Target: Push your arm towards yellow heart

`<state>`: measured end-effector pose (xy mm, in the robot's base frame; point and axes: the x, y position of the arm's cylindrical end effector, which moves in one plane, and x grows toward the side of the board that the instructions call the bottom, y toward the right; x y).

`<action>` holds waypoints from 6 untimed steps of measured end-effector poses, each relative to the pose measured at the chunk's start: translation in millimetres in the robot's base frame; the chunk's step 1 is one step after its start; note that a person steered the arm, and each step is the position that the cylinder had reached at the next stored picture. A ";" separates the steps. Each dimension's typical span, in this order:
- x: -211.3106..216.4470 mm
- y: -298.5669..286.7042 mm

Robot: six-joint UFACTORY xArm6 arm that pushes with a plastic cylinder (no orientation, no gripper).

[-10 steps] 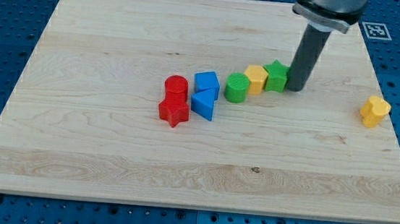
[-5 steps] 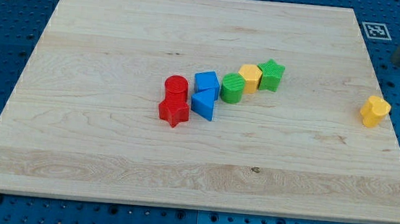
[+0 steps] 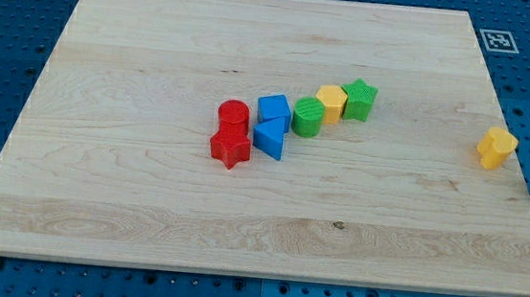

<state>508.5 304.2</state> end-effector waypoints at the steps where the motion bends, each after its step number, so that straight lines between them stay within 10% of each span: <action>1: -7.6 -27.5; 4: 4.2 -48.9; 6: -75.8 -3.8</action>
